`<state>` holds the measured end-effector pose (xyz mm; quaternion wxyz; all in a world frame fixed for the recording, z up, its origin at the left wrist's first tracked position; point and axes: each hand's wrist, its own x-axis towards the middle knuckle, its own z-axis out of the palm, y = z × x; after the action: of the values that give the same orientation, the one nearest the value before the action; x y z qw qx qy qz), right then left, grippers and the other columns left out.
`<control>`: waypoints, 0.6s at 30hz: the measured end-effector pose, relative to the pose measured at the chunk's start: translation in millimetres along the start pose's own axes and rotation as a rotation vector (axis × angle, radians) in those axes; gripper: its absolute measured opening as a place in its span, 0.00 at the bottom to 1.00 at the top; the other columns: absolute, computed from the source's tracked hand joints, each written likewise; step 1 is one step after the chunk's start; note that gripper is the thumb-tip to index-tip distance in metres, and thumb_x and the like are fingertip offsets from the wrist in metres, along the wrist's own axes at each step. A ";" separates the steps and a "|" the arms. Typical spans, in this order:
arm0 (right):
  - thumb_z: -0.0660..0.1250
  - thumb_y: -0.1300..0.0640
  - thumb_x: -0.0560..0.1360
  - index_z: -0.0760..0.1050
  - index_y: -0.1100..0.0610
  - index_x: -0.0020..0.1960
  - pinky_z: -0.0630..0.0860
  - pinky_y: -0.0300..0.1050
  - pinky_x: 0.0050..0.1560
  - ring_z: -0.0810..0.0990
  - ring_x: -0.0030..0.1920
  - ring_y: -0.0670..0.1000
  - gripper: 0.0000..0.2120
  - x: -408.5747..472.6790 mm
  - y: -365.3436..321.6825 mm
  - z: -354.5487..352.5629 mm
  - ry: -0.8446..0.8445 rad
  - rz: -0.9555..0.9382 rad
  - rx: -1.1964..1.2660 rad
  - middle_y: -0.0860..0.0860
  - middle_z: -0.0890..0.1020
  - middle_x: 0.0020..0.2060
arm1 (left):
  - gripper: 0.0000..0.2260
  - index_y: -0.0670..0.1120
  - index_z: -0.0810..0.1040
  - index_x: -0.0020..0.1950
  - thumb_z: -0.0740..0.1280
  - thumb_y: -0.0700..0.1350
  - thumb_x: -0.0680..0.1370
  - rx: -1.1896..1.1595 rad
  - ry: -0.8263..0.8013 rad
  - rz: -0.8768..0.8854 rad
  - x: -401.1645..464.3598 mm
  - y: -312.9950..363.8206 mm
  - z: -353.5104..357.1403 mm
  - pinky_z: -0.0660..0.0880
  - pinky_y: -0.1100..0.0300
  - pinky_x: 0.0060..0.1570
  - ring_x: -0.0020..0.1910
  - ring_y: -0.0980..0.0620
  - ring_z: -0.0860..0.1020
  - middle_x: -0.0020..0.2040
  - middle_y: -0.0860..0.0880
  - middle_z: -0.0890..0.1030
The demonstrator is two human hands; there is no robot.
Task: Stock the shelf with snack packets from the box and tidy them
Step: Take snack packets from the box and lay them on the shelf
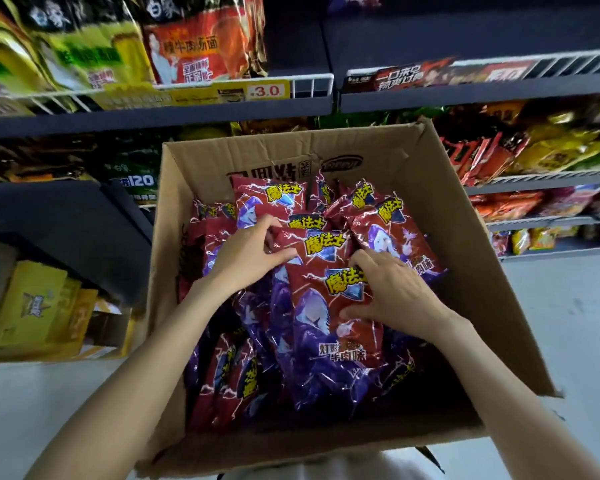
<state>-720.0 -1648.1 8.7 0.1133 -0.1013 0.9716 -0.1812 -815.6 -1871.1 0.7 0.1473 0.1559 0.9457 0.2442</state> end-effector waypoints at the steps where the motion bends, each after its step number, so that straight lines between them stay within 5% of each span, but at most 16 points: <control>1: 0.74 0.41 0.66 0.65 0.50 0.57 0.72 0.43 0.50 0.74 0.50 0.49 0.27 -2.2 2.1 -2.5 -0.014 0.024 0.081 0.44 0.72 0.52 | 0.22 0.50 0.69 0.61 0.68 0.59 0.73 -0.024 0.053 0.027 -1.5 -3.3 -2.7 0.69 0.59 0.40 0.43 0.56 0.75 0.46 0.57 0.75; 5: 0.76 0.51 0.68 0.65 0.46 0.50 0.71 0.34 0.39 0.76 0.39 0.39 0.21 -12.8 15.1 -15.1 -0.053 0.107 0.363 0.39 0.75 0.42 | 0.16 0.51 0.67 0.58 0.69 0.52 0.75 -0.258 0.173 0.069 -10.1 -8.4 -17.2 0.73 0.56 0.50 0.49 0.54 0.78 0.49 0.58 0.78; 11: 0.73 0.50 0.70 0.74 0.49 0.58 0.77 0.36 0.51 0.79 0.49 0.39 0.19 -42.0 35.4 -44.5 0.046 0.123 0.524 0.39 0.79 0.50 | 0.16 0.56 0.64 0.59 0.66 0.56 0.75 -0.323 0.359 0.149 -28.0 22.6 -37.3 0.77 0.51 0.51 0.50 0.51 0.79 0.48 0.62 0.76; 15: 0.73 0.51 0.71 0.76 0.47 0.54 0.71 0.28 0.42 0.77 0.43 0.34 0.13 -72.4 50.9 -75.4 0.305 0.065 0.490 0.38 0.80 0.46 | 0.15 0.46 0.68 0.60 0.67 0.47 0.77 -0.311 0.597 0.254 -39.7 80.1 -43.4 0.70 0.77 0.41 0.44 0.73 0.75 0.47 0.66 0.69; 18: 0.73 0.56 0.71 0.74 0.43 0.48 0.71 0.30 0.34 0.79 0.34 0.38 0.13 -107.0 69.1 -105.4 0.542 0.051 0.577 0.39 0.81 0.37 | 0.14 0.56 0.66 0.59 0.65 0.51 0.77 -0.425 0.673 0.274 -35.0 126.5 -33.6 0.70 0.76 0.45 0.45 0.72 0.75 0.46 0.67 0.75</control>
<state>-655.7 -1524.8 98.2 -0.1190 0.0105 0.8777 -0.4641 -767.6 -1792.6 100.1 -0.1748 0.1579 0.8401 0.4886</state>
